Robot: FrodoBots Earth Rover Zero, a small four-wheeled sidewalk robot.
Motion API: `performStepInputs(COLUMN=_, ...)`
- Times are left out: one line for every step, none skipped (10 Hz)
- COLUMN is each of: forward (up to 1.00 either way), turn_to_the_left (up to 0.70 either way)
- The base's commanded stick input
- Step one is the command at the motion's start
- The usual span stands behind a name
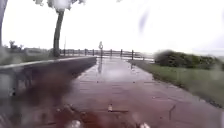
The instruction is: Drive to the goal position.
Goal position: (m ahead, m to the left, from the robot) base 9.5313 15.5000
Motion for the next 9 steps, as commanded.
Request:
performStepInputs(forward=0.7, turn_to_the_left=0.0)
performStepInputs(forward=0.7, turn_to_the_left=0.0)
performStepInputs(forward=0.7, turn_to_the_left=0.0)
performStepInputs(forward=0.7, turn_to_the_left=0.0)
performStepInputs(forward=0.7, turn_to_the_left=0.0)
performStepInputs(forward=0.7, turn_to_the_left=0.0)
performStepInputs(forward=0.7, turn_to_the_left=0.0)
performStepInputs(forward=0.7, turn_to_the_left=0.0)
performStepInputs(forward=0.7, turn_to_the_left=0.0)
